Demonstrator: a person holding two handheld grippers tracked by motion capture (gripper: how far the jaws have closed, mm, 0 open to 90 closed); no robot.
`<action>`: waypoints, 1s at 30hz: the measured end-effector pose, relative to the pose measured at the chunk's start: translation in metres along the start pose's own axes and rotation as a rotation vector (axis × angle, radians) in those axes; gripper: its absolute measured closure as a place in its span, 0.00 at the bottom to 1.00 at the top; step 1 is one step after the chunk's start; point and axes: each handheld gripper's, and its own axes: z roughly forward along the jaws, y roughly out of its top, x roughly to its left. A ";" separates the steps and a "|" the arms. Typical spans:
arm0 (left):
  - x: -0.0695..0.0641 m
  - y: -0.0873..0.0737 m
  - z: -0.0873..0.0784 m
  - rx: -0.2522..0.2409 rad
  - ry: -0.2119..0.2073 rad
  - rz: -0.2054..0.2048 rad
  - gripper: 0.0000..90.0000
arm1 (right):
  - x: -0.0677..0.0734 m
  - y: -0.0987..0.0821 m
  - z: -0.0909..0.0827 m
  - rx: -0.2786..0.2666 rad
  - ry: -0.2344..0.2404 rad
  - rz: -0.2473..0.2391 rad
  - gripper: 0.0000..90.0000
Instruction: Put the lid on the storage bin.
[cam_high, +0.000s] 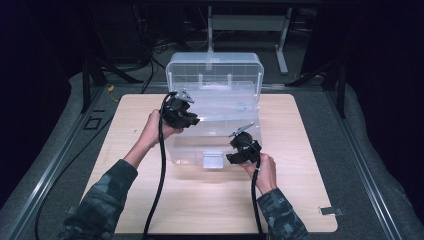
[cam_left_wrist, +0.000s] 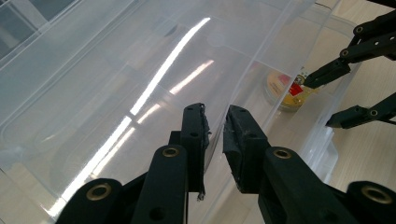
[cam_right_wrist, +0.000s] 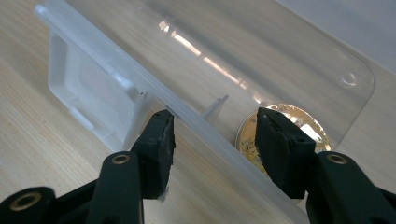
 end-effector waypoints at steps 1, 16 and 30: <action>-0.001 -0.001 0.000 -0.003 0.000 -0.004 0.86 | 0.000 0.000 0.000 -0.004 0.003 0.001 0.52; -0.015 -0.016 0.001 -0.039 0.026 0.010 0.84 | -0.001 -0.002 -0.004 -0.045 0.031 0.047 0.42; -0.021 -0.019 0.002 -0.051 0.048 0.012 0.81 | 0.003 0.019 -0.080 -0.188 0.067 -0.048 0.31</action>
